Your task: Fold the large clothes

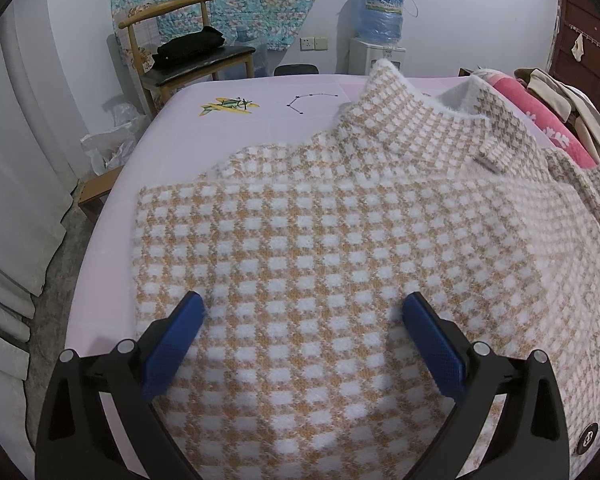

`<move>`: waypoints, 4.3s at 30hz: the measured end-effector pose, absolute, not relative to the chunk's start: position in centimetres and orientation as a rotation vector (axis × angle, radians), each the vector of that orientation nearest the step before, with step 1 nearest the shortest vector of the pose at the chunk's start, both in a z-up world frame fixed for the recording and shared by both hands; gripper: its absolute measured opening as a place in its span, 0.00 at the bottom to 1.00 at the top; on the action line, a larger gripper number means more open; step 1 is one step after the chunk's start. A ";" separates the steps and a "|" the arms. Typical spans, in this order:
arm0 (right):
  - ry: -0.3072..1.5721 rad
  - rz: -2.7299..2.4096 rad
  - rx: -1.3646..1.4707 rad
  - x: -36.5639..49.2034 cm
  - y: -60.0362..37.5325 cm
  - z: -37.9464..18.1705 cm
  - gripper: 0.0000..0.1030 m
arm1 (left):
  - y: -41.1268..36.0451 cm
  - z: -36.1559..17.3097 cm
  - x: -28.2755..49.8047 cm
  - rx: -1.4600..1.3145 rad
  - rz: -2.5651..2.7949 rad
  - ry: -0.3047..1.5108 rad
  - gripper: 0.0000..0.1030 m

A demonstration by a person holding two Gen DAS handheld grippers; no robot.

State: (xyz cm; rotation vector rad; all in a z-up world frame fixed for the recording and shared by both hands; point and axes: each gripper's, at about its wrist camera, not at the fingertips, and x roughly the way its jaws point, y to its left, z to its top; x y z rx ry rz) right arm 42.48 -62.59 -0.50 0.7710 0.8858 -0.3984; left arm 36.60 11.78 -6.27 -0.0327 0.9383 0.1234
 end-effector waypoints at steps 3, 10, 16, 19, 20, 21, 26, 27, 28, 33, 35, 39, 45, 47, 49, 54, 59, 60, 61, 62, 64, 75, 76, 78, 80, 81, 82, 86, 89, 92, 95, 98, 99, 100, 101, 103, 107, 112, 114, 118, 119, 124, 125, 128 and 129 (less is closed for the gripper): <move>0.869 -0.411 0.773 42.9 -63.1 -1.3 0.30 | 11.8 -6.3 36.6 -0.032 0.124 0.938 0.95; 0.812 -0.412 0.752 42.6 -62.5 0.1 0.15 | 11.9 -6.3 36.6 -0.032 0.125 0.938 0.95; 0.697 -0.375 0.619 40.2 -59.4 7.7 0.14 | 11.8 -6.3 36.6 -0.032 0.126 0.937 0.95; 0.625 -0.310 0.533 38.7 -56.0 13.1 0.14 | 11.7 -6.3 36.6 -0.032 0.126 0.937 0.95; 0.595 -0.280 0.492 38.2 -54.4 15.3 0.14 | 11.7 -6.3 36.6 -0.032 0.128 0.936 0.95; 0.564 -0.247 0.450 37.7 -52.5 17.4 0.14 | 11.7 -6.3 36.6 -0.032 0.130 0.936 0.95; 0.447 -0.065 0.276 35.6 -42.4 25.6 0.14 | 12.0 -5.8 36.3 -0.063 0.140 0.930 0.95; 0.430 -0.020 0.242 35.5 -39.8 26.9 0.14 | 12.1 -5.5 35.9 -0.079 0.137 0.927 0.95; 0.420 0.013 0.219 35.3 -38.1 27.8 0.14 | 12.5 -4.9 35.4 -0.117 0.122 0.911 0.95; 0.384 0.249 0.141 34.7 -26.0 30.4 0.14 | 13.3 -1.9 32.7 -0.132 0.076 0.860 0.95; 0.390 0.348 0.124 34.6 -21.4 29.8 0.14 | 13.9 -0.7 31.2 -0.132 0.055 0.838 0.95; 0.470 0.531 0.012 34.4 -10.7 25.5 0.19 | 15.7 0.7 27.2 -0.178 -0.004 0.823 0.95; 0.723 0.711 -0.139 34.4 -2.3 15.8 0.51 | 17.1 0.9 22.4 -0.247 -0.114 0.797 0.94; 0.743 0.703 -0.134 34.6 -3.1 14.5 0.55 | 17.2 1.1 21.9 -0.236 -0.134 0.771 0.94; 0.757 0.664 -0.107 35.3 -5.4 13.7 0.58 | 17.3 1.3 22.4 -0.237 -0.152 0.754 0.93; 0.811 0.442 -0.053 38.7 -13.6 11.8 0.59 | 17.4 1.4 25.3 -0.285 -0.165 0.741 0.81; 0.900 0.226 0.046 41.9 -21.9 7.8 0.59 | 18.0 -0.3 32.4 -0.374 -0.100 0.856 0.69; 0.928 0.191 0.092 42.8 -23.6 6.9 0.59 | 18.2 -0.8 33.8 -0.384 -0.077 0.889 0.66; 0.955 0.171 0.142 43.6 -25.0 6.0 0.59 | 18.3 -1.4 35.4 -0.383 -0.061 0.927 0.59; 0.973 0.159 0.190 43.8 -25.9 5.2 0.58 | 18.4 -2.0 36.6 -0.380 -0.031 0.957 0.56; 1.000 0.147 0.281 44.1 -28.1 4.0 0.56 | 18.4 -2.9 38.0 -0.366 -0.026 0.999 0.51; 1.042 0.176 0.308 45.6 -29.1 0.9 0.52 | 17.3 -3.4 37.9 -0.276 0.011 1.010 0.18; 1.042 0.182 0.312 45.6 -29.1 0.9 0.52 | 17.0 -3.0 37.6 -0.252 0.010 0.998 0.09; 1.036 0.188 0.314 45.5 -29.1 1.1 0.52 | 16.9 -2.2 36.8 -0.226 -0.002 0.968 0.08; 1.029 0.194 0.310 45.4 -29.2 1.4 0.52 | 16.8 -1.0 35.4 -0.204 -0.013 0.931 0.07; 1.026 0.197 0.308 45.4 -29.3 1.5 0.52 | 16.8 -0.5 34.9 -0.202 -0.018 0.919 0.07; 1.024 0.198 0.303 45.3 -29.3 1.5 0.52 | 16.9 0.2 33.8 -0.207 -0.023 0.903 0.07; 1.025 0.202 0.278 45.0 -29.4 1.6 0.52 | 17.0 0.4 31.3 -0.204 -0.001 0.921 0.07; 1.045 0.205 0.263 45.0 -29.1 1.1 0.52 | 17.5 -1.8 31.0 -0.214 0.009 0.999 0.09; 1.050 0.209 0.252 45.0 -28.7 0.9 0.52 | 18.4 -1.7 31.0 -0.282 -0.016 0.978 0.11; 1.043 0.214 0.243 45.2 -28.5 1.2 0.52 | 19.2 -1.4 31.7 -0.345 -0.027 0.964 0.17; 1.039 0.215 0.237 46.0 -28.2 1.4 0.52 | 19.7 -1.7 33.2 -0.374 -0.022 0.987 0.35; 1.044 0.212 0.235 46.3 -28.1 1.2 0.50 | 19.7 -1.9 33.8 -0.381 -0.016 0.994 0.36; 1.055 0.207 0.234 46.8 -28.0 0.9 0.47 | 19.8 -2.2 34.3 -0.391 -0.012 0.997 0.36; 1.072 0.206 0.241 47.3 -27.9 0.5 0.41 | 19.8 -2.4 34.8 -0.393 -0.011 1.003 0.36; 1.097 0.220 0.260 47.9 -27.7 -0.1 0.28 | 19.8 -3.1 35.5 -0.393 0.002 1.010 0.36; 1.057 0.240 0.198 47.7 -26.4 0.5 0.09 | 19.1 -3.3 35.7 -0.343 0.018 0.985 0.15; 0.991 0.224 0.173 46.8 -26.1 1.4 0.07 | 19.0 0.3 34.6 -0.286 0.006 0.817 0.07; 0.989 0.215 0.170 46.8 -26.0 0.9 0.07 | 19.3 0.5 34.8 -0.286 0.014 0.812 0.07; 0.997 0.199 0.186 47.2 -25.9 -0.1 0.07 | 19.2 -3.2 35.7 -0.212 0.066 0.916 0.08; 0.994 0.195 0.176 47.2 -25.8 -0.3 0.07 | 19.3 -3.8 35.7 -0.207 0.070 0.914 0.08; 0.993 0.174 0.054 47.1 -24.9 -0.1 0.25 | 19.1 -3.8 35.5 -0.218 0.086 0.910 0.13; 0.987 0.167 0.031 46.9 -25.0 0.4 0.35 | 19.2 -3.4 35.3 -0.221 0.090 0.905 0.14; 0.914 0.177 0.001 45.3 -24.9 3.0 0.40 | 19.5 -1.5 33.8 -0.192 0.136 0.841 0.21; 0.886 0.192 -0.017 44.5 -24.4 4.0 0.41 | 19.5 -0.7 33.5 -0.172 0.142 0.811 0.21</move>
